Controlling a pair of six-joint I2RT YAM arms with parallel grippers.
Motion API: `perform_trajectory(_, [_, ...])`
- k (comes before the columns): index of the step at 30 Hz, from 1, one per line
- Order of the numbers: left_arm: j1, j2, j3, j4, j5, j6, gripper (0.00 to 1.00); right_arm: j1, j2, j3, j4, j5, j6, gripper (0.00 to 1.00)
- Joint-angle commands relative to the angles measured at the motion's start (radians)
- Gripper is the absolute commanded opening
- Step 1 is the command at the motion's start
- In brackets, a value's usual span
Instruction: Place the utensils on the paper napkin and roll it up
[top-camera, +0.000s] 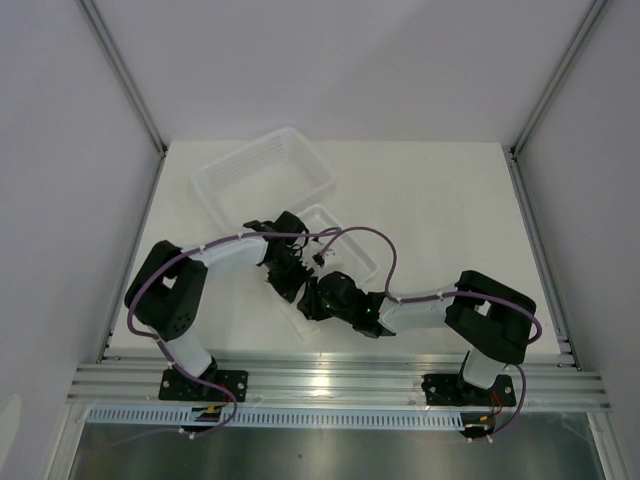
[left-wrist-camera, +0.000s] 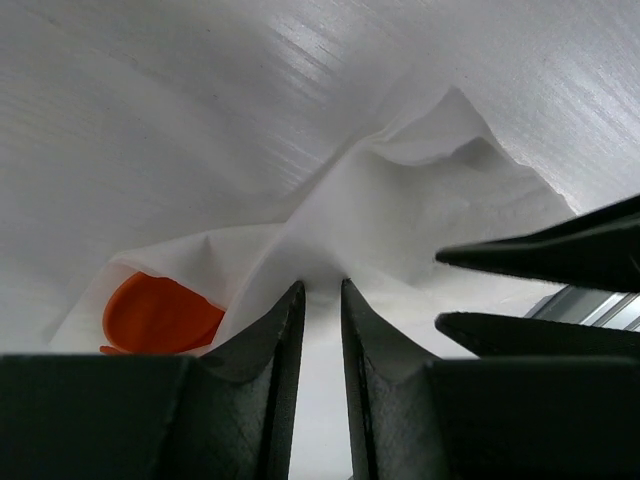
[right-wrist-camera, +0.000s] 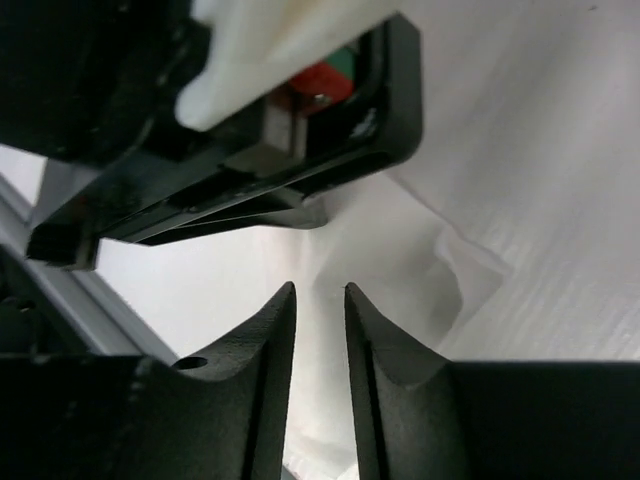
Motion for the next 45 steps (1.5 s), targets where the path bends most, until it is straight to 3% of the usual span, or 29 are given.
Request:
perform_trajectory(1, [-0.011, 0.018, -0.01, 0.041, 0.014, 0.043, 0.26, -0.009, 0.047, 0.041, -0.087, 0.048, -0.026, 0.3])
perform_trajectory(8, [-0.011, 0.018, -0.012, 0.041, 0.009, 0.045, 0.26, -0.012, 0.096, 0.063, -0.127, 0.079, -0.016, 0.44])
perform_trajectory(21, [-0.011, 0.023, 0.0, 0.049, -0.002, 0.042, 0.27, -0.003, 0.125, 0.017, -0.176, -0.042, 0.047, 0.48])
perform_trajectory(26, [-0.008, 0.017, 0.002, 0.047, -0.009, 0.042, 0.27, -0.003, 0.162, 0.046, -0.22, -0.073, 0.066, 0.41])
perform_trajectory(29, [-0.008, 0.017, -0.003, 0.052, -0.017, 0.042, 0.27, -0.009, 0.165, 0.025, -0.205, -0.085, 0.089, 0.3])
perform_trajectory(33, [-0.002, 0.018, -0.004, 0.055, -0.019, 0.04, 0.27, -0.018, 0.159, -0.02, -0.132, -0.129, 0.116, 0.24])
perform_trajectory(40, [0.001, -0.003, -0.001, 0.049, -0.015, 0.045, 0.27, -0.054, 0.139, -0.081, 0.016, -0.22, 0.162, 0.0])
perform_trajectory(45, [0.015, -0.043, 0.035, 0.014, 0.004, 0.045, 0.36, -0.057, 0.11, -0.078, 0.036, -0.222, 0.158, 0.0])
